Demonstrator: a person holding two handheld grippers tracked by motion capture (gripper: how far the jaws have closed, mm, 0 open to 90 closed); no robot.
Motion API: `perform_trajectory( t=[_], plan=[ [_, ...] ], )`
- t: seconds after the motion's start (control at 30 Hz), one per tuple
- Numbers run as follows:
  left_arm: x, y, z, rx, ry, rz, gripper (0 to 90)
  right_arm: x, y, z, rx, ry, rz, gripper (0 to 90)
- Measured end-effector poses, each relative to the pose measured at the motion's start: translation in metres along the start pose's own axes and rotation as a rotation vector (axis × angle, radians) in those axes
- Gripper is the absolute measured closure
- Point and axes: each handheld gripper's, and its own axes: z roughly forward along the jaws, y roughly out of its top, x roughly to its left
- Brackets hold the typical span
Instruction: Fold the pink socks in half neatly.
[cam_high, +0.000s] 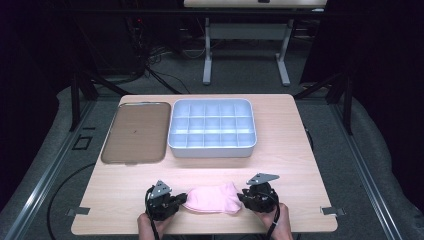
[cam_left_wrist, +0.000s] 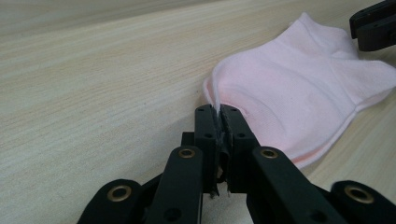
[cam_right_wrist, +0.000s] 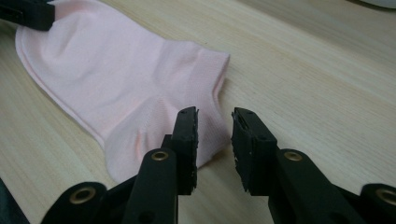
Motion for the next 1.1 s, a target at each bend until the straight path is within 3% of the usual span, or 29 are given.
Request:
perform_trajectory(
  t=[0.07, 0.2, 0.43, 1.1],
  plan=[
    [0.003, 0.0, 0.0, 0.003, -0.018, -0.023, 86.2, 0.001, 0.001, 0.006, 0.02, -0.013, -0.042, 80.5],
    [0.002, 0.0, 0.0, 0.001, -0.017, -0.022, 86.3, 0.002, 0.004, 0.003, 0.017, -0.005, -0.046, 89.2],
    [0.003, 0.0, 0.0, 0.003, -0.022, -0.028, 86.3, 0.011, 0.01, -0.005, 0.026, -0.009, -0.073, 90.0],
    [0.003, -0.001, 0.0, 0.003, -0.021, -0.031, 86.1, 0.04, 0.041, -0.031, -0.034, 0.006, -0.156, 89.9]
  ],
)
